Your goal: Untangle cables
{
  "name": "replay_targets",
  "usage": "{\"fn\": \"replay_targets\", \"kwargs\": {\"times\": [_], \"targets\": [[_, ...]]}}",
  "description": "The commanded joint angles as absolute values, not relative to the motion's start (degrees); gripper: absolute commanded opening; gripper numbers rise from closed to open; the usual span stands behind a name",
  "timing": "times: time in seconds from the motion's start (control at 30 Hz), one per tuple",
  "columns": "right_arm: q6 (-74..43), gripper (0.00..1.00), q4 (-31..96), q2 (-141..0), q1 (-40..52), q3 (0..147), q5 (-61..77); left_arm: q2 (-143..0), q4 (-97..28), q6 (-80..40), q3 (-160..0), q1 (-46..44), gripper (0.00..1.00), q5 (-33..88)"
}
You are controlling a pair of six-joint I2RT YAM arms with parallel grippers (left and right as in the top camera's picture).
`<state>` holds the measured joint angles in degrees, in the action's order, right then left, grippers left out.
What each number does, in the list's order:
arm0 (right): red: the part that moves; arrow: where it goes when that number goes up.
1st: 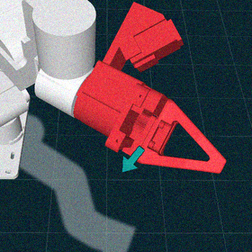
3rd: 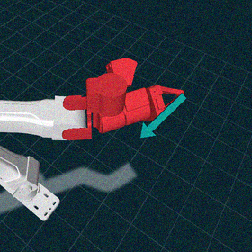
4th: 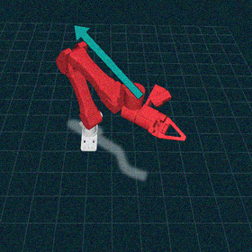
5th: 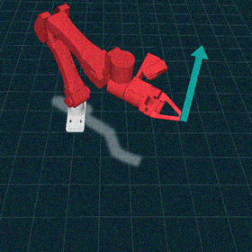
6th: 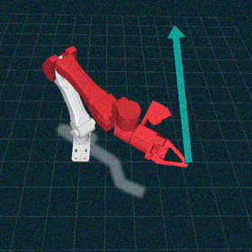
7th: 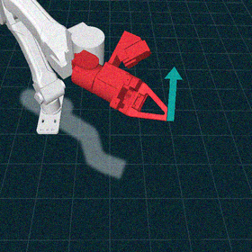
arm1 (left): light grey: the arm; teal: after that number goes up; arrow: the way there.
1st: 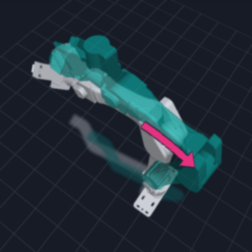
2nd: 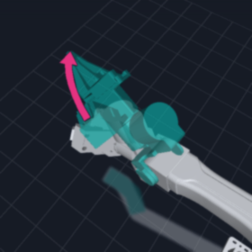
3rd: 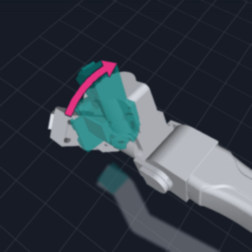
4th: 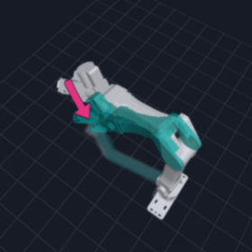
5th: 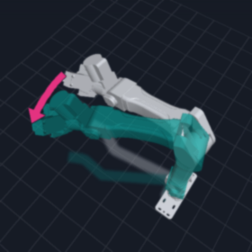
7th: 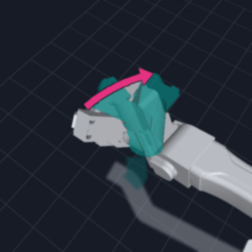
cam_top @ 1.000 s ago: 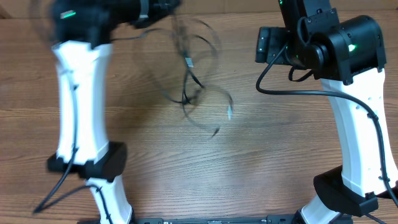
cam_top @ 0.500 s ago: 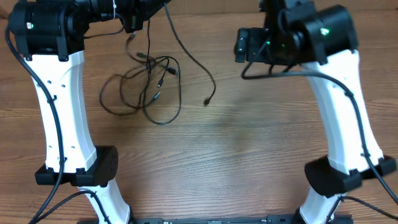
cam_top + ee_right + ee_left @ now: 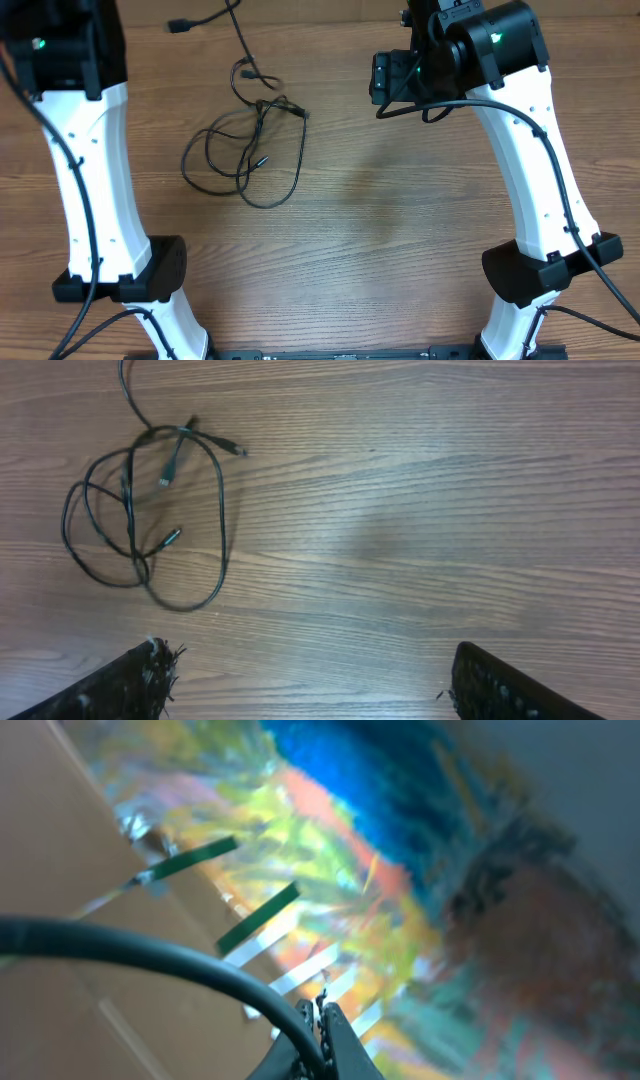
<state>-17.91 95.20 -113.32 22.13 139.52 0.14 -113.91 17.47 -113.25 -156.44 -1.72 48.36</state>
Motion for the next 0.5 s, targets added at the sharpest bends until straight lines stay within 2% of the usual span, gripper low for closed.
{"fn": "replay_targets", "kwargs": {"times": [0.0, 0.07, 0.17, 0.33, 0.4, 0.47], "targets": [[-15.8, 0.87, 94.7, -112.9, 22.0, 139.8, 1.3, -113.4, 11.6, -114.5, -156.8, -0.3, 0.04, 45.3], [-14.4, 0.87, 94.6, -112.9, 22.0, 139.8, 2.9, -113.5, 7.0, -109.3, -156.7, -0.2, 0.04, 47.8], [-13.8, 0.87, 94.4, -112.9, 22.0, 139.8, 2.9, -113.4, 0.3, -95.0, -156.8, -0.4, 0.04, 53.0], [-11.4, 0.91, 91.5, -112.7, 21.3, 140.0, 1.9, -113.4, -23.8, -59.9, -156.8, -0.6, 0.04, 61.4], [-11.4, 0.92, 89.5, -112.0, 20.1, 140.0, 1.6, -113.4, -39.2, -44.6, -156.8, -1.5, 0.04, 57.6], [-11.5, 0.92, 88.5, -111.0, 18.8, 140.7, 1.7, -113.5, -52.8, -35.9, -156.7, -3.2, 0.04, 46.5]]}}
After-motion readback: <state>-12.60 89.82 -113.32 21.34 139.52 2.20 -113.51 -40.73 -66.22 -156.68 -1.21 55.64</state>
